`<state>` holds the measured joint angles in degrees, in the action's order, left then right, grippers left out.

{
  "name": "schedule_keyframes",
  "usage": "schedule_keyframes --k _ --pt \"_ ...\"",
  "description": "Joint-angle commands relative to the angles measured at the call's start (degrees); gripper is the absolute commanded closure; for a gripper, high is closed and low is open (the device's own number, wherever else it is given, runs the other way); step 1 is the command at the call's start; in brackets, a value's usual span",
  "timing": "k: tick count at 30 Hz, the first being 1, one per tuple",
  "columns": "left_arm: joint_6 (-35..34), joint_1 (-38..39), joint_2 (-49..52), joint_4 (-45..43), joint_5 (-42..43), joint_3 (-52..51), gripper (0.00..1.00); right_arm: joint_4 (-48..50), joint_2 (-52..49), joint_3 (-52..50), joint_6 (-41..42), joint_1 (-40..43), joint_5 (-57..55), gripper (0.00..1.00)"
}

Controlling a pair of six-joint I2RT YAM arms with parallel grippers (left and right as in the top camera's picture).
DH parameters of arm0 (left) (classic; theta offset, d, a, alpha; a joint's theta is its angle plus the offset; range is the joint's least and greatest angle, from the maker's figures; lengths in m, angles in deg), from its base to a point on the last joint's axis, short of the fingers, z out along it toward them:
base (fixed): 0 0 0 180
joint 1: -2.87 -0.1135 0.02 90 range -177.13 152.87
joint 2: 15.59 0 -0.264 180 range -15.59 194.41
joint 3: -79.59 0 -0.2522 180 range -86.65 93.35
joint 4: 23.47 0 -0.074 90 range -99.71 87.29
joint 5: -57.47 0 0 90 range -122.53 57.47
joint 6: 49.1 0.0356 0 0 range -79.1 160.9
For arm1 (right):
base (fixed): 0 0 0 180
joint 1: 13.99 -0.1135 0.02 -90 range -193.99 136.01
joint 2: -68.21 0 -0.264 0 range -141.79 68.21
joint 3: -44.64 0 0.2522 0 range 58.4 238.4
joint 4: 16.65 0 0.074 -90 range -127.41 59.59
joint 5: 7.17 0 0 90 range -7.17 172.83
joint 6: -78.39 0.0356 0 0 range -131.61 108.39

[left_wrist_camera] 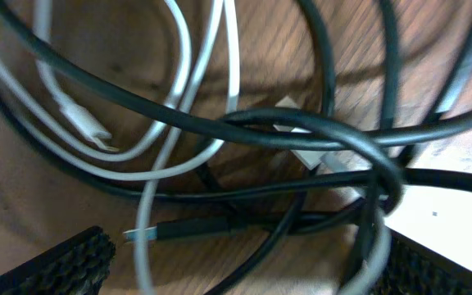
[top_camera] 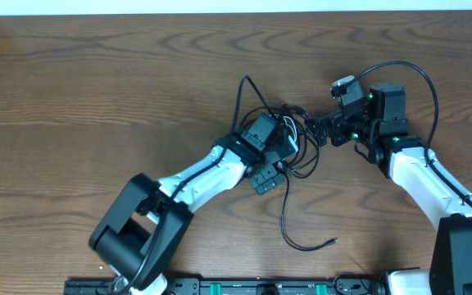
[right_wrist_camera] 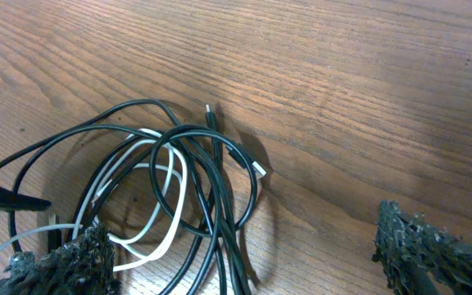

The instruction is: Untangle cables

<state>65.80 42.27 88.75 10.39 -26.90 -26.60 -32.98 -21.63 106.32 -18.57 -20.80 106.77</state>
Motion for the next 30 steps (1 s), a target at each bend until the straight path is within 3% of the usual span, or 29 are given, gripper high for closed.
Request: schedule_keyframes --k 1,14,17,20,21,30 --pt "-0.11 0.07 2.45 -0.92 -1.88 -0.39 0.03 -0.07 1.01 0.79 -0.81 0.24 -0.04 0.01" --pt "-2.6 0.07 3.08 -10.88 -1.81 -0.44 0.0 -0.26 1.01 0.79 -0.79 0.22 -0.04 0.01" --pt "-4.2 0.07 3.08 -11.65 -1.79 -0.44 0.2 -0.46 1.01 0.79 -0.79 0.22 -0.02 0.01" --pt "-5.95 0.07 3.08 -11.65 -1.62 -0.44 0.79 -0.87 1.01 0.76 -0.81 0.22 -0.02 0.01" --pt "-6.64 0.07 3.08 -11.69 -1.62 -0.44 0.89 -0.92 1.01 0.76 -0.81 0.22 -0.02 0.01" --pt "-7.72 0.07 2.16 -12.07 -1.6 0.39 0.92 -1.68 1.01 0.76 -0.81 0.22 -0.02 0.01"
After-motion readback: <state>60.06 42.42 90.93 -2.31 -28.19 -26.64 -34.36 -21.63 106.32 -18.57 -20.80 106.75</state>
